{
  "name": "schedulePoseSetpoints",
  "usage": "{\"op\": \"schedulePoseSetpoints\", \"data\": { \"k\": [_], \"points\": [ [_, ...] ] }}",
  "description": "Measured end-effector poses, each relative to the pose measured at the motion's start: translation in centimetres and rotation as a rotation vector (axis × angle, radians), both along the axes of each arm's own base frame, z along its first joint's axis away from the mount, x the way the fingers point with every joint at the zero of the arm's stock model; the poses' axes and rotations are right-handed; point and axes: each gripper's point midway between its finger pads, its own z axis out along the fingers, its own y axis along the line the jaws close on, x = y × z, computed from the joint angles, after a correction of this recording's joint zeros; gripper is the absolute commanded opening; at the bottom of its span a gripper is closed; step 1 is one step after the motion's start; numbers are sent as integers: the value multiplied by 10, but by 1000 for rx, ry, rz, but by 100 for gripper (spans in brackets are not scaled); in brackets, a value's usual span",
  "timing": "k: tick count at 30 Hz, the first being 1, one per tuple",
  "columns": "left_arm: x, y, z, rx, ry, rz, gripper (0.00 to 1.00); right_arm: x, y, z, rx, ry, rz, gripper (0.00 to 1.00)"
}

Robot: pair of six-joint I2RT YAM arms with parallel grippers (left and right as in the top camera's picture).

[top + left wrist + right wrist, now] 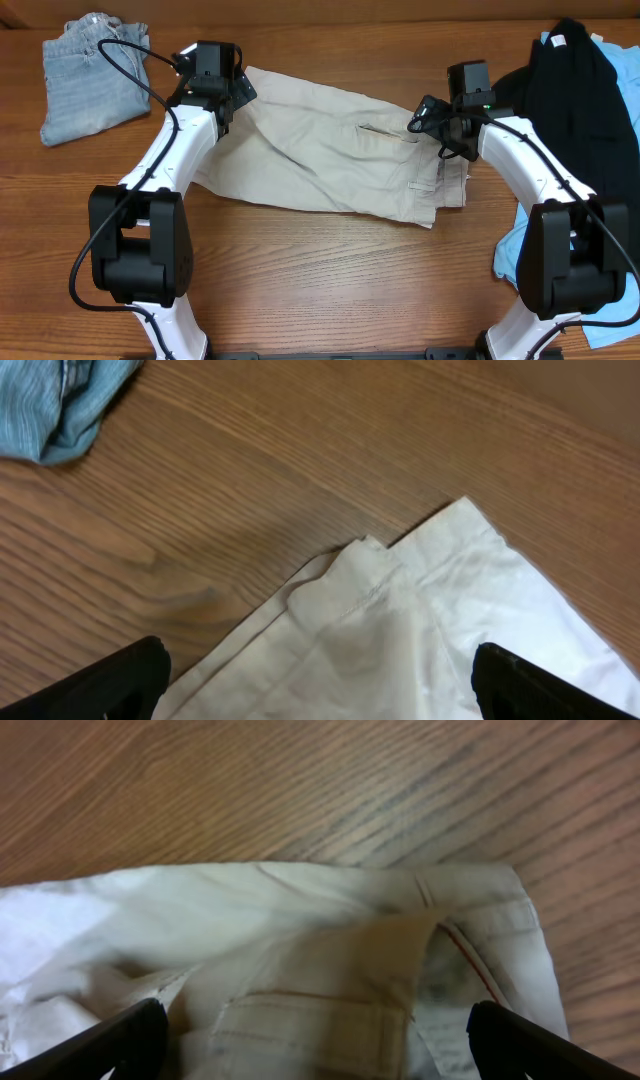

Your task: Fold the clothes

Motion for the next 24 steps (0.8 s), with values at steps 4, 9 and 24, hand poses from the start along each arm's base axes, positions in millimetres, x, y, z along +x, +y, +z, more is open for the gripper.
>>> {"op": "schedulePoseSetpoints", "data": {
  "k": [4, 9, 24],
  "points": [
    [-19, 5, 3, 57, 130, -72, 100, -15, -2, 6, -14, 81, 9, 100],
    [-46, 20, 43, 115, 230, -141, 100, -29, -3, 37, -35, 154, 45, 100],
    [-26, 8, 13, 141, 277, -678, 100, -47, 9, 101, -24, 114, 246, 100]
  ]
}}
